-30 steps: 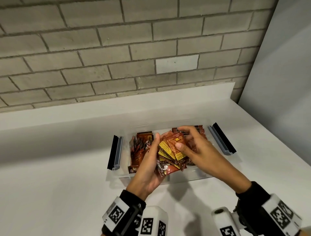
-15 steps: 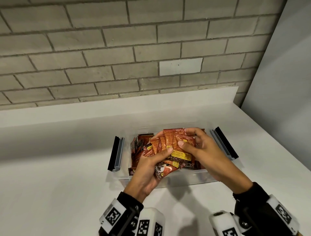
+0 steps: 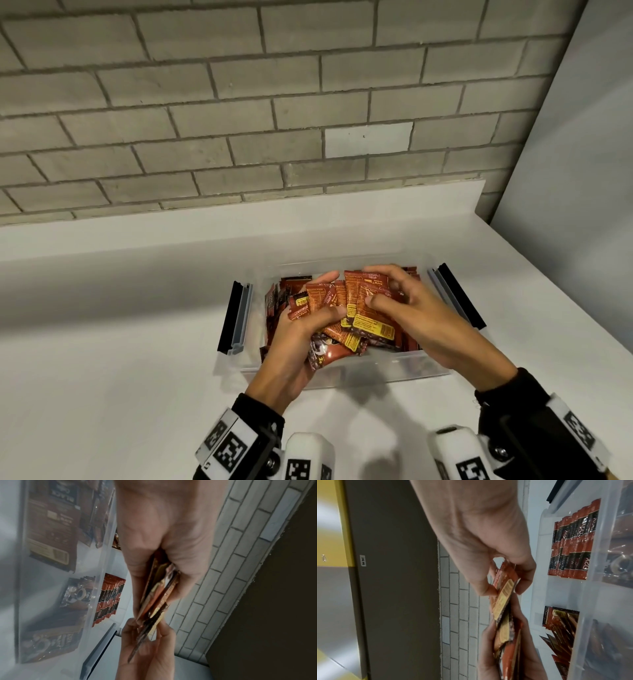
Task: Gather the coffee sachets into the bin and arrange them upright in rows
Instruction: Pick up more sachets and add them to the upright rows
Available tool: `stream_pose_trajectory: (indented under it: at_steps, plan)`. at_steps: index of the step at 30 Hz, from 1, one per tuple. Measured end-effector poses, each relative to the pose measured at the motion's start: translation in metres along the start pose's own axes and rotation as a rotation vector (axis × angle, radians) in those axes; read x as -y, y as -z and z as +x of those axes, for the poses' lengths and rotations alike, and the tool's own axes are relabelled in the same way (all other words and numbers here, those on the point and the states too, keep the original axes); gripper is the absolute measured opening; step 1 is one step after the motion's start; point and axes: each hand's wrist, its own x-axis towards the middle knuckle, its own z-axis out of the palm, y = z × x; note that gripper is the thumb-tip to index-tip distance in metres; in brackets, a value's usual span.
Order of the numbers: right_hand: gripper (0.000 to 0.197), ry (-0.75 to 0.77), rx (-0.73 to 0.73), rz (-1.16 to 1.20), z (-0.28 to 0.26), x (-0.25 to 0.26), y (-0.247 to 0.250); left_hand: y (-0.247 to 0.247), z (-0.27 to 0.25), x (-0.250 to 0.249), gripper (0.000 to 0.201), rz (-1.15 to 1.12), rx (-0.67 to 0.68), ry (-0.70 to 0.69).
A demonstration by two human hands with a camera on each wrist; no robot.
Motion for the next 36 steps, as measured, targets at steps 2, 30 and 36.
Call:
stream_pose_trajectory:
  at_steps: [2, 30, 36]
  plan:
    - [0.029, -0.015, -0.029, 0.025, 0.001, -0.001, 0.0, 0.001, 0.001, -0.001, 0.053, 0.02, -0.043, -0.011]
    - [0.032, -0.065, 0.129, -0.123, -0.005, 0.004, 0.024, 0.004, -0.001, 0.008, 0.038, 0.046, 0.022, 0.126]
    - [0.035, -0.072, 0.139, -0.057, -0.004, 0.007, 0.025, 0.004, -0.002, 0.008, 0.044, 0.099, 0.038, 0.08]
